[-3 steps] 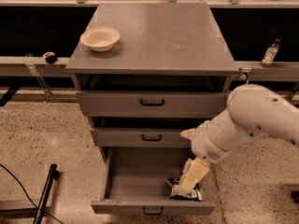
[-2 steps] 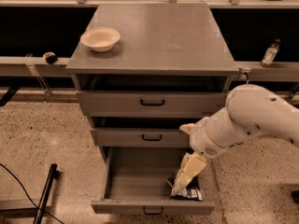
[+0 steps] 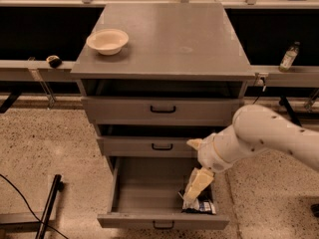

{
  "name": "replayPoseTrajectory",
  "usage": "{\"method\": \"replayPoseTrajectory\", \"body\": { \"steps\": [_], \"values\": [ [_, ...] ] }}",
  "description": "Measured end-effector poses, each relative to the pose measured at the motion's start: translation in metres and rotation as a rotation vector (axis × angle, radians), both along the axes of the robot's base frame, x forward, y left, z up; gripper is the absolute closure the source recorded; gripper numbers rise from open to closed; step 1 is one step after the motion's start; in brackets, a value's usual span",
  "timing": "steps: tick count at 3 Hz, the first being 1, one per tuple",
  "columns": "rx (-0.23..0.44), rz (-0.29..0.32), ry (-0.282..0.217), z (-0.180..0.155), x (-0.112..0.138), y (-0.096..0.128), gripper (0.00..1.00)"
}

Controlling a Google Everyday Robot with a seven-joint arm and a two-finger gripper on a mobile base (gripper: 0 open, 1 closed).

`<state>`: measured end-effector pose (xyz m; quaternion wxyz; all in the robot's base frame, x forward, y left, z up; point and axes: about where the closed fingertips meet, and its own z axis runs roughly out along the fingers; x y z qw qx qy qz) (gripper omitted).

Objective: Pick blue chip bag from bottom drawer and place on counter

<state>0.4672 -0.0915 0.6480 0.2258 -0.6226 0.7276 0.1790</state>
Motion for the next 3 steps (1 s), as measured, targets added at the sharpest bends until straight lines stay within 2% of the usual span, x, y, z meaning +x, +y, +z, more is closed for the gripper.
{"method": "replayPoseTrajectory", "body": {
  "steps": [1, 2, 3],
  "values": [
    [0.075, 0.083, -0.030, -0.077, 0.007, 0.012, 0.00],
    [0.148, 0.183, -0.034, -0.146, -0.001, 0.019, 0.00],
    [0.179, 0.206, -0.003, -0.172, -0.013, 0.027, 0.00]
  ]
}}
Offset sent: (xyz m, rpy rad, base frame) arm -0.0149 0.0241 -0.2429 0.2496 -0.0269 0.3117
